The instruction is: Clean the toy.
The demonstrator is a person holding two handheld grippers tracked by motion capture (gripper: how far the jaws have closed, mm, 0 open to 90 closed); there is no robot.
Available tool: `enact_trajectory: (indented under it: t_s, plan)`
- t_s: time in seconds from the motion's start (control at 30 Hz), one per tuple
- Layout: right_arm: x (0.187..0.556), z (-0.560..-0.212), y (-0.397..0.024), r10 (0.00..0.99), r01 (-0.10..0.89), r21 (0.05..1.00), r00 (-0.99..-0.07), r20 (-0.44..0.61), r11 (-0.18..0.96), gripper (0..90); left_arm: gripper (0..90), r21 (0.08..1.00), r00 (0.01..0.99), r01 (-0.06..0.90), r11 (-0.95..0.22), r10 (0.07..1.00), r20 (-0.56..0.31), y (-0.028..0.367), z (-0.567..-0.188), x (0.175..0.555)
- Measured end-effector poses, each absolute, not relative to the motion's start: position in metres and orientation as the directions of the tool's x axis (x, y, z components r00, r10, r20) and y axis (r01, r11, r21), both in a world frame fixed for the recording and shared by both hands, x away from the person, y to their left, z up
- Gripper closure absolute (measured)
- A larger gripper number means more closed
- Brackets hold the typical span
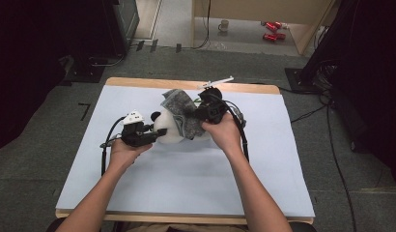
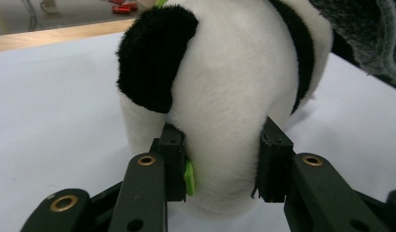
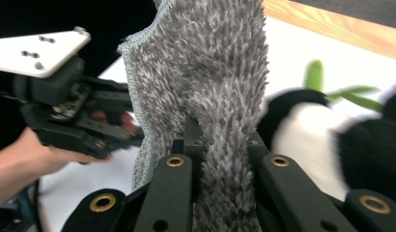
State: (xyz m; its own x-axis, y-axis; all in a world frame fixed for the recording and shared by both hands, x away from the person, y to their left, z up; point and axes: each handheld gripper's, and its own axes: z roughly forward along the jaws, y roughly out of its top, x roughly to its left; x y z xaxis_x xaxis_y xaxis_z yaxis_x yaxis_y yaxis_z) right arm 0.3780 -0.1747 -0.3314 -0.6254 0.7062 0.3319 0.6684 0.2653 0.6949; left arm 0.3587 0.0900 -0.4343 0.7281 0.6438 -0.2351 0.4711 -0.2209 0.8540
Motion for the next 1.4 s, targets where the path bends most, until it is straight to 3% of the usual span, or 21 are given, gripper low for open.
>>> enact_trajectory:
  t_s: [0.23, 0.57, 1.03, 1.4]
  plan:
    - [0.370, -0.320, -0.147, 0.647, 0.654, 0.703, -0.669, 0.365, 0.280, 80.6, 66.1, 0.812, 0.721, 0.552, -0.190, 0.597, -0.351, 0.095, -0.422, 0.354]
    - [0.378, -0.359, -0.122, 0.664, 0.683, 0.652, -0.658, 0.354, 0.329, 80.5, 62.5, 0.806, 0.703, 0.545, -0.230, 0.649, -0.291, 0.091, -0.427, 0.353]
    - [0.378, -0.358, -0.154, 0.754, 0.680, 0.632, -0.619, 0.222, 0.372, 80.3, 60.7, 0.793, 0.683, 0.571, -0.213, 0.660, -0.314, 0.096, -0.433, 0.359]
    - [0.380, -0.357, -0.198, 0.766, 0.715, 0.639, -0.570, 0.297, 0.284, 80.2, 59.7, 0.793, 0.692, 0.571, -0.211, 0.644, -0.327, 0.099, -0.435, 0.362]
